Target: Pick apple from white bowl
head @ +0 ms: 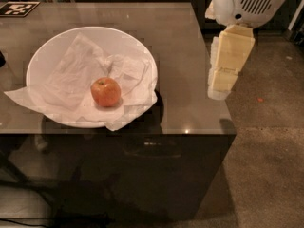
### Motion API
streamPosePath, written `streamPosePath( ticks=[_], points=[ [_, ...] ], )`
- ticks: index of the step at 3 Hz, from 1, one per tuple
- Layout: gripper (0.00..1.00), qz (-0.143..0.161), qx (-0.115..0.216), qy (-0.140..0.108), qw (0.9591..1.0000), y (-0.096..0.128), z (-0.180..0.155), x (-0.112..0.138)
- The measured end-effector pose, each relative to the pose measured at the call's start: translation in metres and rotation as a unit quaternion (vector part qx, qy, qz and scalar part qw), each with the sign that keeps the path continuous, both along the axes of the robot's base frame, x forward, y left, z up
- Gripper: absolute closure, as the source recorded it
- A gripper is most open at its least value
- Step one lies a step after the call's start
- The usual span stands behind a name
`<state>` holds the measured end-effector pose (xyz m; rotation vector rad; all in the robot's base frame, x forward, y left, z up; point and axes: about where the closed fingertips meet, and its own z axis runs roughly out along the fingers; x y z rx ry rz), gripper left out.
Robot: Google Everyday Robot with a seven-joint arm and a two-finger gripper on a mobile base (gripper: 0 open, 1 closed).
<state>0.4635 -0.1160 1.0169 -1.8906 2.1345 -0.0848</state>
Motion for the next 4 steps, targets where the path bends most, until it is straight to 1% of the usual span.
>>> streamPosePath(
  ticks=[1,2,3,4],
  points=[
    [0.0,0.004,0.007,-0.014,0.9999,0.007,0.004,0.005],
    [0.0,0.018,0.029,-0.015,0.9993,0.026,-0.002,0.017],
    [0.0,0.041,0.045,0.019,0.998,0.061,-0.023,0.036],
    [0.0,0.075,0.07,0.061,0.9929,0.096,-0.047,0.055]
  ],
)
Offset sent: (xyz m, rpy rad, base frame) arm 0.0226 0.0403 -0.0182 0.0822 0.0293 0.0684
